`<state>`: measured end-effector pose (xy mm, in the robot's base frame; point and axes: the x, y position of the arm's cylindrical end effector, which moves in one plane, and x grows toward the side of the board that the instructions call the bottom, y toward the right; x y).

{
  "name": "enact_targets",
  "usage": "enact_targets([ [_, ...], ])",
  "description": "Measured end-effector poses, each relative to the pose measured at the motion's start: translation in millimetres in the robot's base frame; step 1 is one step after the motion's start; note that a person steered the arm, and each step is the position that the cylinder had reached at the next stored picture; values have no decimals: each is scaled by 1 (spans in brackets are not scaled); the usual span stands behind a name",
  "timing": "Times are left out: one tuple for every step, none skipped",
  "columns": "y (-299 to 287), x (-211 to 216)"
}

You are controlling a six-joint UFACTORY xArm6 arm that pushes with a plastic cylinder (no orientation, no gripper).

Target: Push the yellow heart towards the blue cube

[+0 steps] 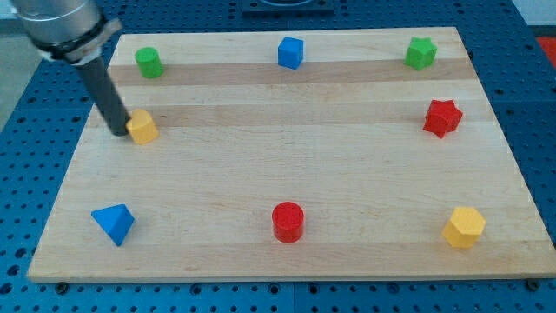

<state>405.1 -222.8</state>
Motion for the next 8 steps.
enact_targets([
  [44,-35],
  [64,-71],
  [60,-71],
  [14,-72],
  [-40,-69],
  [-57,-5],
  [-54,33],
  [-23,22],
])
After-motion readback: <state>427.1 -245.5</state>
